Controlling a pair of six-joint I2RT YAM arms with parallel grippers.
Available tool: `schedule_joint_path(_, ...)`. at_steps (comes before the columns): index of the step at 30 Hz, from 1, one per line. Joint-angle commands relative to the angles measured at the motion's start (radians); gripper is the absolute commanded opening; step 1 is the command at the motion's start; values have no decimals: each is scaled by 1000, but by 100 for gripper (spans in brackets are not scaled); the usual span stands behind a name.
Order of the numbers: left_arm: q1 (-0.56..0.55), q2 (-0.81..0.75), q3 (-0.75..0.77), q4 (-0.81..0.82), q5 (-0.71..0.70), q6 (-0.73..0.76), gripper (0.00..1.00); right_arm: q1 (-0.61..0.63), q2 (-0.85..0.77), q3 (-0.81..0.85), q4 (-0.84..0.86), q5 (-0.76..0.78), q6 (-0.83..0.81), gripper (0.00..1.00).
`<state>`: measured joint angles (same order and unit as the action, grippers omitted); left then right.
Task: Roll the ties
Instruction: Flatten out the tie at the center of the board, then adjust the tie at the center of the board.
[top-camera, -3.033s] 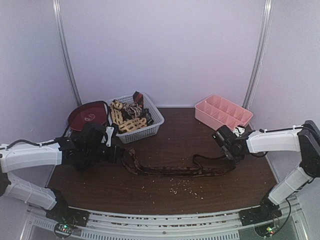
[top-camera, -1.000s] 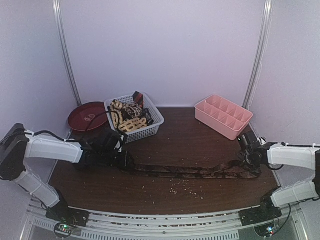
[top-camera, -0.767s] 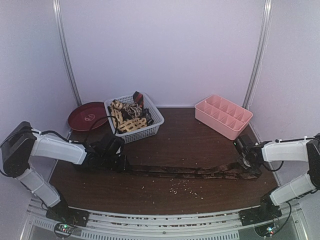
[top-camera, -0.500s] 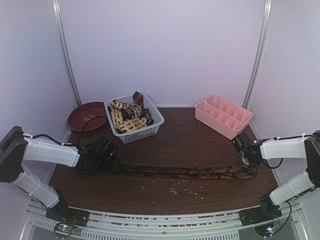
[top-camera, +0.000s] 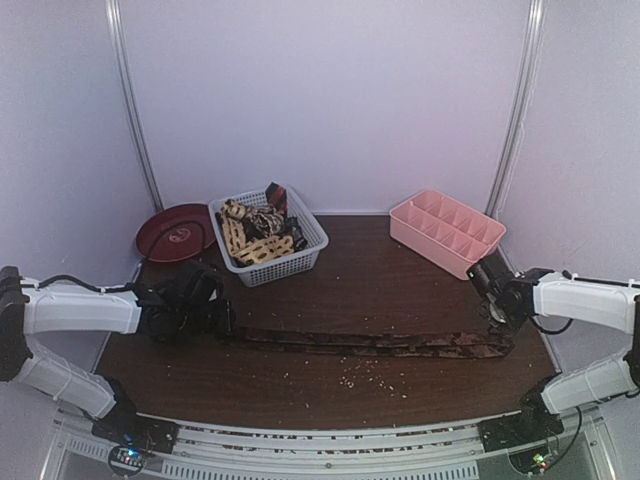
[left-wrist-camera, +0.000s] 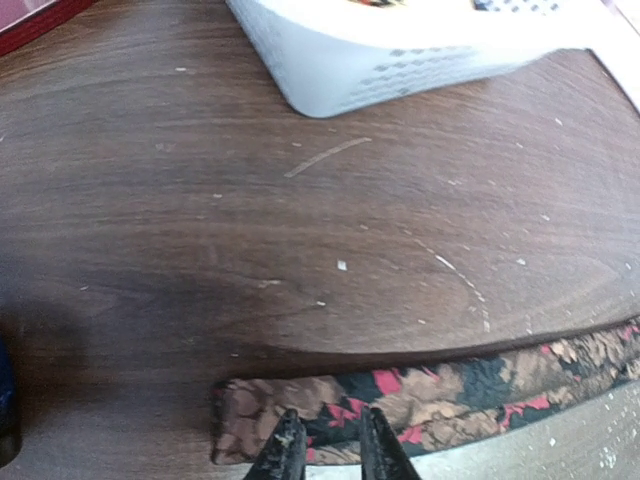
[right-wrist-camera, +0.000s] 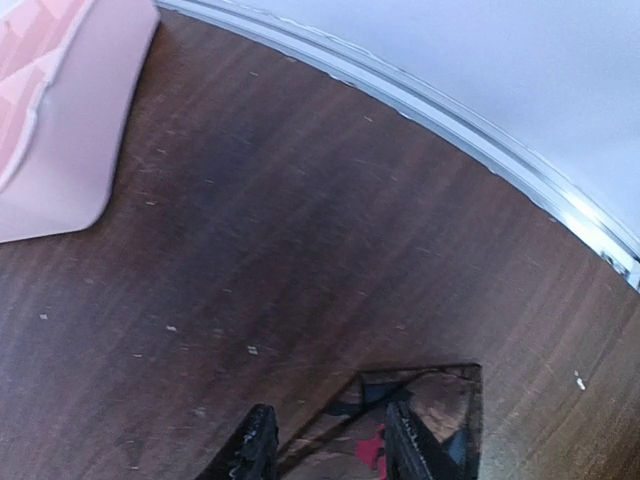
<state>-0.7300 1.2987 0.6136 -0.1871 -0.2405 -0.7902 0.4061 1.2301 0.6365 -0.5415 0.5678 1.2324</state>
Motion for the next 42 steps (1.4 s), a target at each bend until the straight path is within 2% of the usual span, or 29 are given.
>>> schedule_joint_path(1,4,-21,10,84,99,57,23,5,22,-53,-74,41,97,38)
schedule_joint_path(4,3,-39,-10,117,131,59,27,5,79,-94,-5,48,109,38)
schedule_joint_path(9,4,-33,29,14,58,62,31,-12,184,-117,110,122,98,32)
schedule_joint_path(16,3,-36,55,-45,23,58,34,-64,259,-64,243,87,1,31)
schedule_joint_path(20,3,-10,62,-41,24,55,36,-152,334,-8,327,20,-78,30)
schedule_joint_path(23,3,17,78,-46,26,58,36,-202,367,50,363,48,-131,29)
schedule_joint_path(26,3,35,94,-48,38,63,36,-229,395,140,326,52,-193,30)
schedule_joint_path(29,3,41,99,-61,49,65,37,-185,365,213,242,57,-234,31)
schedule_joint_path(32,2,31,81,-68,41,55,37,-90,318,237,181,74,-233,33)
schedule_joint_path(35,3,35,56,-34,81,51,38,13,287,211,192,29,-212,34)
schedule_joint_path(42,4,111,41,-30,50,45,38,168,279,121,194,-88,-11,38)
